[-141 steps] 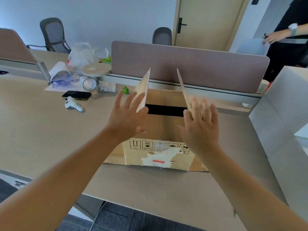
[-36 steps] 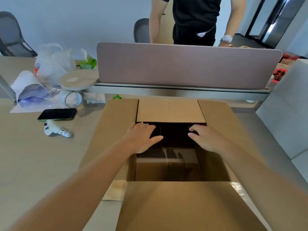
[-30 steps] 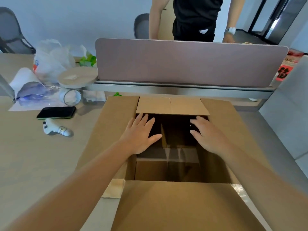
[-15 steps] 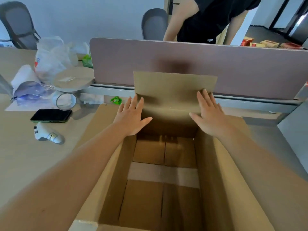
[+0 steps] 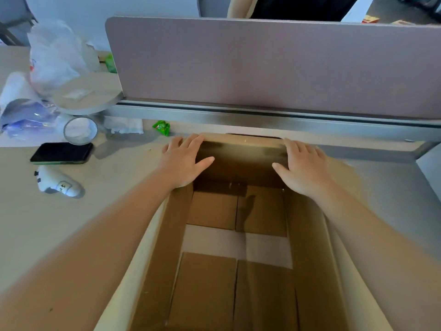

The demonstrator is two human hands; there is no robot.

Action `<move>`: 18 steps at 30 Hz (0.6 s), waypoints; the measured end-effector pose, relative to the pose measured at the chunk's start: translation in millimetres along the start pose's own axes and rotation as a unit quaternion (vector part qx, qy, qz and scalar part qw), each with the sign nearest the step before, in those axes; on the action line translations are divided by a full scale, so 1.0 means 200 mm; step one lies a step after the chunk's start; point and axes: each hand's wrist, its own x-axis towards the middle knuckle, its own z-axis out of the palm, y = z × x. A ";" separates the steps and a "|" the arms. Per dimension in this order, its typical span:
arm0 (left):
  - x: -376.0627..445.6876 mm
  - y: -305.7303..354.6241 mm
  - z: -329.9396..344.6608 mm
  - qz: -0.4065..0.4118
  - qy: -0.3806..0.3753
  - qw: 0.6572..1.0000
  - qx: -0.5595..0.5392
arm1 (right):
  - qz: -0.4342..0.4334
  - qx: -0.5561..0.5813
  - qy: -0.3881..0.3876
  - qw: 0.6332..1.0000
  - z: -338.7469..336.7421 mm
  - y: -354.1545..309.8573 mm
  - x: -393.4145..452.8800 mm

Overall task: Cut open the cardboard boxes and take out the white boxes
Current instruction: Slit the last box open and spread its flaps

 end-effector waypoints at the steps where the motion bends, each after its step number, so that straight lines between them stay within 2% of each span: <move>1: 0.00 0.00 0.00 0.003 0.001 1.000 0.002 | 0.000 0.000 0.002 1.000 -0.01 -0.01 -0.01; 5: -0.05 -0.01 -0.01 0.014 0.002 1.000 0.014 | 0.001 0.014 -0.002 1.000 -0.03 -0.04 -0.10; 8: -0.16 0.01 -0.04 0.026 -0.021 0.999 -0.014 | 0.014 0.060 -0.035 0.997 -0.06 -0.07 -0.25; 12: -0.37 0.05 -0.10 0.051 -0.040 0.996 -0.054 | 0.015 0.115 -0.031 0.993 -0.12 -0.12 -0.46; 18: -0.76 0.11 -0.24 0.061 -0.073 0.993 -0.069 | -0.033 0.134 -0.073 0.988 -0.21 -0.21 -0.80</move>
